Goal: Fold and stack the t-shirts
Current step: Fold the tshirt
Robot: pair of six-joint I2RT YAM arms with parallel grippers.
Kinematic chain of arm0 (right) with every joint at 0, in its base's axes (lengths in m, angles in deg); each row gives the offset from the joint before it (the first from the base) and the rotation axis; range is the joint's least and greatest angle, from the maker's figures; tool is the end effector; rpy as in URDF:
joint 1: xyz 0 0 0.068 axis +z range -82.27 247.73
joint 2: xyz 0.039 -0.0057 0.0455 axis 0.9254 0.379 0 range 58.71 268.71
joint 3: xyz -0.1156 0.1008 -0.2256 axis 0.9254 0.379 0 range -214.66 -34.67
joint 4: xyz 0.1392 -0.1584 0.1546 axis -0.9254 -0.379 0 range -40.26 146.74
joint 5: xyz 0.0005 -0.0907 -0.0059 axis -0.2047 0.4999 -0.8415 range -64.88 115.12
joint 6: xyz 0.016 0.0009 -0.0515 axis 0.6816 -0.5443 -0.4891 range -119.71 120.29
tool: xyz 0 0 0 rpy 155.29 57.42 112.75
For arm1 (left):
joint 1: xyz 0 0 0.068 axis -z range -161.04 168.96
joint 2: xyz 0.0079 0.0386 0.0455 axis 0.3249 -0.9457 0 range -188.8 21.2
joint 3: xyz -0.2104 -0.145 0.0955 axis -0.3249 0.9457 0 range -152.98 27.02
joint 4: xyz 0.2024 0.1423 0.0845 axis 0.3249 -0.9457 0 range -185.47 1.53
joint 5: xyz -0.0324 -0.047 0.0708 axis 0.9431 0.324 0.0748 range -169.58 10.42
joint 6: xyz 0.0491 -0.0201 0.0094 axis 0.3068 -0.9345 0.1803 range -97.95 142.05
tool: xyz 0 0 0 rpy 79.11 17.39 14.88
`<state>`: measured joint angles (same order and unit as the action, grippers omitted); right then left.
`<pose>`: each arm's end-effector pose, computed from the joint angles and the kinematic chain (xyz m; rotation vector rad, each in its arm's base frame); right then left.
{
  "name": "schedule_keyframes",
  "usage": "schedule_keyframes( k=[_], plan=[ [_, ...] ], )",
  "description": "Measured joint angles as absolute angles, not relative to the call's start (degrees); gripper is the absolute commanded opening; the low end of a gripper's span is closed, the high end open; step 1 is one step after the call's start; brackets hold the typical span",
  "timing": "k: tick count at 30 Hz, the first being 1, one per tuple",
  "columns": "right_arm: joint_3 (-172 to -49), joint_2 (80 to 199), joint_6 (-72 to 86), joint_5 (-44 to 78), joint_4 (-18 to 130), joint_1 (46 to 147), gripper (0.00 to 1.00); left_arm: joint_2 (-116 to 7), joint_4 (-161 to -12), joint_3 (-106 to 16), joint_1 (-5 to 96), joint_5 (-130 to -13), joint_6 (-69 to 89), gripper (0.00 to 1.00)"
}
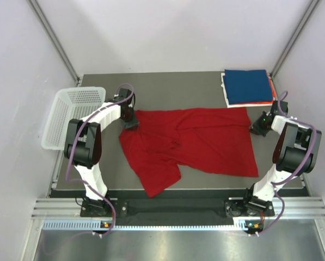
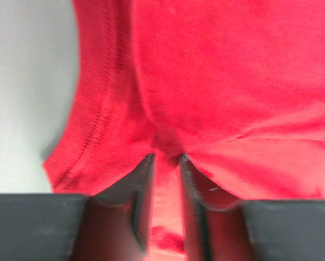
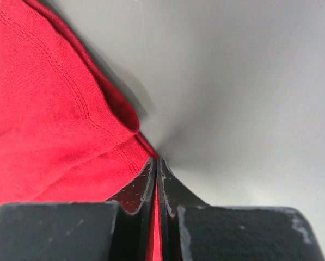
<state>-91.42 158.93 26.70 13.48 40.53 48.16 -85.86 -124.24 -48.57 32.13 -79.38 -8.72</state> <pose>0.3236 -0.1073 0.1543 0.9529 2.4301 0.3076 0.3701 -0.0867 0.1880 -0.4223 2.7343 -0.2129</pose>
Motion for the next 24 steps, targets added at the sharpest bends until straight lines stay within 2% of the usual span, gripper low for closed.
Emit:
schedule_keyframes(
  k=[5, 15, 24],
  plan=[
    [-91.4, 158.8, 27.4, 13.9, 40.2, 48.2, 0.00, -86.2, -125.8, -50.3, 32.0, -81.4, -8.1, 0.45],
    [-91.4, 158.8, 28.0, 14.1, 40.1, 48.2, 0.00, -85.8, -125.3, -53.7, 32.0, -74.6, -7.6, 0.46],
    [-91.4, 158.2, 28.4, 16.4, 38.9, 48.2, 0.00, -85.9, -124.5, -51.4, 32.1, -74.4, -7.6, 0.44]
  ],
)
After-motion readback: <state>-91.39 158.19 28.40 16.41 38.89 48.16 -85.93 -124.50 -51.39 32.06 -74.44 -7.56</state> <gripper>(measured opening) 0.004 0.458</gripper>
